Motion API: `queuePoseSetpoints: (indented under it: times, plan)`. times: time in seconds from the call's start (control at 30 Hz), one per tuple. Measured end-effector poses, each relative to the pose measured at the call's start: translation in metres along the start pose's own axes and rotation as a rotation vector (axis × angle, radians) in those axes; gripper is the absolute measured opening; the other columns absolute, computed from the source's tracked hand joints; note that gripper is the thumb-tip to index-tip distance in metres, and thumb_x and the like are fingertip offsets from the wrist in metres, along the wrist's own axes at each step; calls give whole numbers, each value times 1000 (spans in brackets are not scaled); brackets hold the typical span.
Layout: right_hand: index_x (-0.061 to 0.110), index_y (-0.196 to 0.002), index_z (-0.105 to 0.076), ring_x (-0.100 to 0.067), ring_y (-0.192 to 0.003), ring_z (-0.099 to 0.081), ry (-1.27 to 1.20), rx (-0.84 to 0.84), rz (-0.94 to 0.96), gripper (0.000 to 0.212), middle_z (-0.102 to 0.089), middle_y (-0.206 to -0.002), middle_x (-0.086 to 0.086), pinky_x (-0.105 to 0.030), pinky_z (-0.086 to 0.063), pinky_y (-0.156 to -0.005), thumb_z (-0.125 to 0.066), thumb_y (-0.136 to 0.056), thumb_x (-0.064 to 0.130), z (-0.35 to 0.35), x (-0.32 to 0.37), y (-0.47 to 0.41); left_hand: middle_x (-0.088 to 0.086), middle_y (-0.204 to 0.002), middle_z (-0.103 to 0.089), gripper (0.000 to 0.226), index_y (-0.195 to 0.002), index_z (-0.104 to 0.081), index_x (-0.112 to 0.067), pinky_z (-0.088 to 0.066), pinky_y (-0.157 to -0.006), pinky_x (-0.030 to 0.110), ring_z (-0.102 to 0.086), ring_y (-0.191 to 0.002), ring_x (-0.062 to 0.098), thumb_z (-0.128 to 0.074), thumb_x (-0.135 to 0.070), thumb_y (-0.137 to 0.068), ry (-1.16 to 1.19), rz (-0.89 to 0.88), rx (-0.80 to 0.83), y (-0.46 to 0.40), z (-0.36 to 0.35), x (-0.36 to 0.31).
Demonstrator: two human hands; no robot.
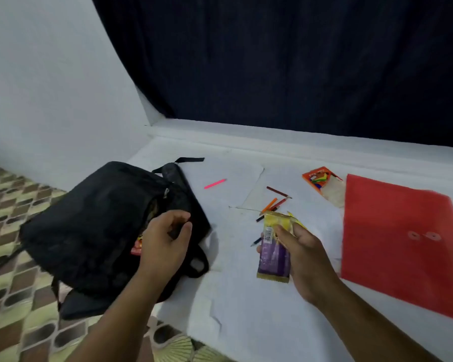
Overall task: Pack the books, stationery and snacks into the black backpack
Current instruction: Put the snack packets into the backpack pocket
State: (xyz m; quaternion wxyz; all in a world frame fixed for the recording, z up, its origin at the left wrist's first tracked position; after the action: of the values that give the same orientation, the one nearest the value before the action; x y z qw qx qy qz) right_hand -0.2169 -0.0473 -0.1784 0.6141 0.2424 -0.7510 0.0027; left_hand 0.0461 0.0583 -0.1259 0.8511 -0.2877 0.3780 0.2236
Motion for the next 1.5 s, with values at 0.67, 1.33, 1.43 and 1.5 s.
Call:
queuePoseSetpoints:
  times: [0.67, 1.33, 1.43, 1.5]
  plan:
    - [10, -103, -69, -20, -83, -70, 103, 262, -131, 11, -74, -94, -7, -34, -56, -79, -62, -95, 6, -300, -64, -84, -12, -88, -65, 12, -77, -65, -20, -51, -82, 28, -64, -89, 12, -71, -15, -86, -25, -203, -82, -59, 146, 86]
    - [18, -115, -58, -28, -99, -62, 1100, 87, 299, 36, -60, -107, -8, -29, -46, -76, -65, -88, 41, -287, -75, -83, -19, -120, -53, 8, -79, -64, -34, -29, -95, 42, -44, -125, 3, -63, -42, -80, -102, -258, 75, -57, 113, 116]
    - [16, -109, -60, -27, -83, -65, 716, 86, 102, 30, -58, -97, -4, -34, -56, -71, -73, -82, 13, -283, -83, -88, -20, -118, -54, 8, -78, -62, -36, -24, -93, 38, -43, -126, 3, -62, -44, -78, -121, -244, 87, -59, 111, 120]
    - [12, -104, -60, -26, -74, -64, 399, 44, -66, 31, -56, -101, -10, -37, -60, -60, -69, -80, -5, -281, -91, -89, -20, -117, -54, 7, -77, -61, -37, -23, -93, 37, -42, -125, 0, -62, -44, -77, -130, -246, 97, -60, 110, 119]
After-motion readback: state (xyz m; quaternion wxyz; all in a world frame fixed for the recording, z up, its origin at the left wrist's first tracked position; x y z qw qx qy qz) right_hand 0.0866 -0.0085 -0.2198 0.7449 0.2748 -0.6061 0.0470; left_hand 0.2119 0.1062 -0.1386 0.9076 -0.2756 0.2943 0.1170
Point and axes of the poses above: each hand's wrist, its own y-axis away from the middle knuckle, its own z-axis out of the back of the hand, x = y × z, the point moved 9 cm from there along -y, towards the middle knuckle
